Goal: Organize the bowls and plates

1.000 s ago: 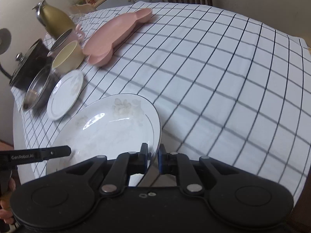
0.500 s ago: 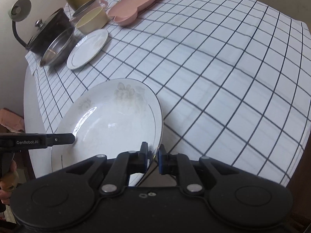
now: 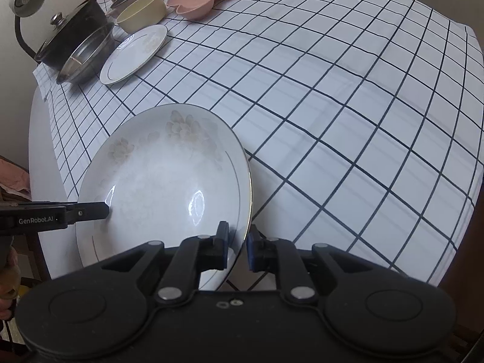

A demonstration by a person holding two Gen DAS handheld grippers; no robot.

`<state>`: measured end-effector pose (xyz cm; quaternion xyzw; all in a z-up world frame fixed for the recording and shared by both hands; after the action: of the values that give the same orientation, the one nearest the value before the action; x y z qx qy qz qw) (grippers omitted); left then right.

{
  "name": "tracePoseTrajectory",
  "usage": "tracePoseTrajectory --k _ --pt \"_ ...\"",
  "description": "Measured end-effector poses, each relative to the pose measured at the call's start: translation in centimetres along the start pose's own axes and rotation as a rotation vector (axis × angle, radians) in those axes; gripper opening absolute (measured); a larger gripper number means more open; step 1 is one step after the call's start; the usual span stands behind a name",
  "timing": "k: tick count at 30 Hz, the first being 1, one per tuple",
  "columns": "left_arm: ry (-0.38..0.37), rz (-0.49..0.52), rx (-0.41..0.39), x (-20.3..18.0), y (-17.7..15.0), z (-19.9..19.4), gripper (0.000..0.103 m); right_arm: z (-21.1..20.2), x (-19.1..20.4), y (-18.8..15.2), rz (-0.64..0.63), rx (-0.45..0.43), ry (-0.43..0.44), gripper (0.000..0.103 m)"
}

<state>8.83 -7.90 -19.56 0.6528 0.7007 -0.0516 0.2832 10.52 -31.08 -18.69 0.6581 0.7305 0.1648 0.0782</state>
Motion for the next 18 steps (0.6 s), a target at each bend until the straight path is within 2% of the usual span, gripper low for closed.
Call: tracePoseTrajectory --k 3,7,14,18 --pt "0.004 0.005 0.0 0.1 0.1 -0.1 0.021 0.0 0.0 0.0 0.002 0.002 -0.005 0.014" --pt "0.023 0.026 -0.018 0.2 0.1 -0.6 0.021 -0.5 -0.2 0.4 -0.013 -0.015 -0.032 0.02" --pt "0.056 0.047 -0.06 0.6 0.2 -2.2 0.021 -2.8 -0.5 1.7 -0.046 -0.1 -0.071 0.025" --pt "0.071 0.075 -0.103 0.2 1.2 -3.5 0.021 -4.2 0.5 2.8 -0.079 -0.155 -0.077 0.032"
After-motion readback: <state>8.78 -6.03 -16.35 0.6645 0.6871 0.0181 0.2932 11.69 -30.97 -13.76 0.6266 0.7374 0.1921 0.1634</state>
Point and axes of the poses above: each gripper's, at about its wrist camera, not at the fingertips, and z roughly the way its jaws point, x to its left, y to its top, the point moved 7 cm from there along z, roughly the way its jaws point, and after that the axes turned 14 degrees about -y, right-handed, at the moved point
